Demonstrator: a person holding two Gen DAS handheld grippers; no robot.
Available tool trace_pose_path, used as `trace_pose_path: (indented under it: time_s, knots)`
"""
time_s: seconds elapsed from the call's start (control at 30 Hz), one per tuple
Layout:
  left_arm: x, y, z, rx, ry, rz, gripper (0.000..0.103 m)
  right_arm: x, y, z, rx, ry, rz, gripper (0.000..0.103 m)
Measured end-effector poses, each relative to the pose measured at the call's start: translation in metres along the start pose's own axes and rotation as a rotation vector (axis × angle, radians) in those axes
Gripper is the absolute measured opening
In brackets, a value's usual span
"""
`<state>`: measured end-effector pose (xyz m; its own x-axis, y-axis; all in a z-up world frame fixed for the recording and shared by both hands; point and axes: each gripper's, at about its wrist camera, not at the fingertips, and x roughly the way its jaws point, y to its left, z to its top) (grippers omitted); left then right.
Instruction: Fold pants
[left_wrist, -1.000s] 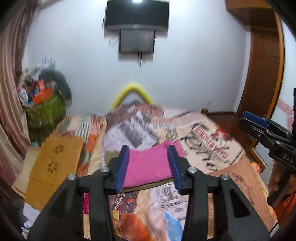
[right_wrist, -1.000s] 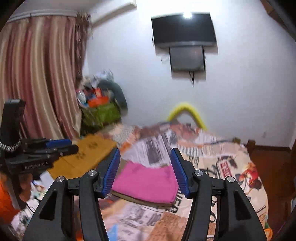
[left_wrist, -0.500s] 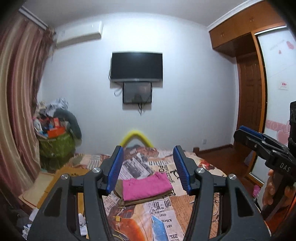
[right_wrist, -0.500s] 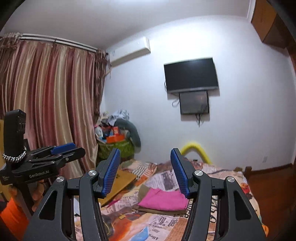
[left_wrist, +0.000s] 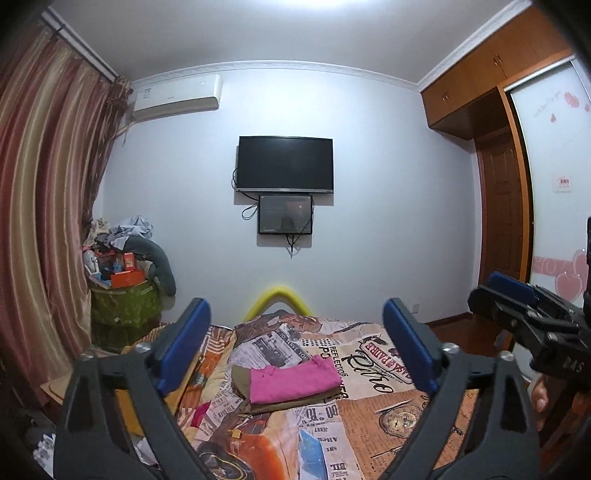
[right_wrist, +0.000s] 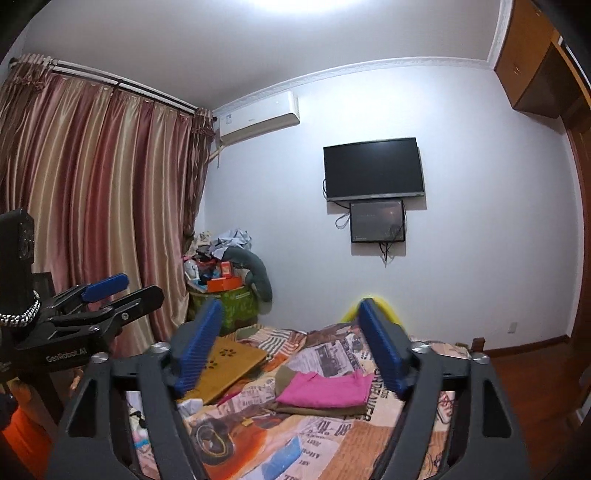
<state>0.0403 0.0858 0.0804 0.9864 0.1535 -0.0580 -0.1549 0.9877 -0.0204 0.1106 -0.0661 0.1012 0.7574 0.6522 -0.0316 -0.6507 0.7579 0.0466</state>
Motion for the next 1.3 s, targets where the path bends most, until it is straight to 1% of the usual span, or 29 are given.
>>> trace_pose_path:
  time_s: [0.03,0.1,0.13,0.17,0.27,0.4,0.73,1.3]
  knots:
    - [-0.003,0.0,-0.001,-0.004,-0.002,0.005,0.102,-0.001,0.0,-0.001,0.001,0.001,-0.005,0.086]
    - [-0.006,0.001,-0.004,-0.006,-0.002,0.015,0.103,-0.004,0.001,-0.003,-0.002,0.007,-0.016,0.089]
    - [-0.004,0.001,-0.005,-0.006,0.002,0.017,0.103,-0.002,0.001,-0.003,-0.004,0.016,-0.023,0.095]
    - [-0.005,0.001,-0.006,-0.006,0.005,0.016,0.103,-0.001,0.001,-0.005,-0.006,0.021,-0.03,0.103]
    - [-0.006,0.002,-0.008,-0.015,0.01,0.007,0.103,-0.003,0.001,-0.007,-0.007,0.016,-0.044,0.103]
    - [-0.006,0.004,-0.008,-0.014,0.01,0.005,0.103,-0.01,-0.001,-0.014,0.0,0.024,-0.042,0.103]
    - [-0.007,0.002,-0.013,-0.018,0.014,-0.005,0.103,-0.016,-0.006,-0.02,0.019,0.03,-0.045,0.103]
    - [0.001,-0.005,-0.018,-0.018,0.031,-0.005,0.103,-0.019,-0.009,-0.018,0.029,0.055,-0.053,0.103]
